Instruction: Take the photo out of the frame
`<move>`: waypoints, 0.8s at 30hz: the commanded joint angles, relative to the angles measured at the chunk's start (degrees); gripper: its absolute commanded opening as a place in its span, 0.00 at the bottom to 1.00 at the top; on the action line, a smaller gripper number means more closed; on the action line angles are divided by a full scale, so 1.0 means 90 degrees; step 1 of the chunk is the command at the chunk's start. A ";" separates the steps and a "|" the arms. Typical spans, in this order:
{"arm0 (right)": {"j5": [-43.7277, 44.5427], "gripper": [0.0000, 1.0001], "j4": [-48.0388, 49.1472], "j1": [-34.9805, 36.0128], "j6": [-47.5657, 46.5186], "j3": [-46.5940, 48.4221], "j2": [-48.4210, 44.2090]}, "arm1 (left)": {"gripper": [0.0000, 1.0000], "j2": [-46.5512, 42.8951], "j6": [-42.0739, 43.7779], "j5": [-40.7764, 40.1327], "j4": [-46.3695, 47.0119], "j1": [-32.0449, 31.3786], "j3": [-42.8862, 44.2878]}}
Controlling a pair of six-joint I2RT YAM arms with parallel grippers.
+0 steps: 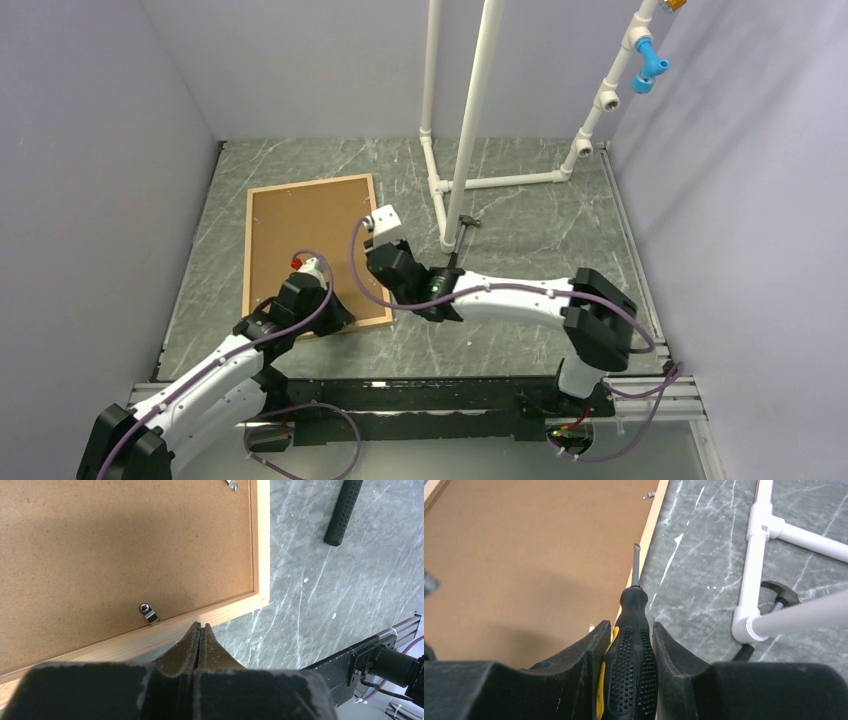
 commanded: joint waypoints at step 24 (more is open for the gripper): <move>-0.0041 0.00 0.0216 -0.0997 -0.0732 0.2749 0.2952 | 0.00 0.0146 -0.0026 0.0238 0.0650 -0.0010 -0.0510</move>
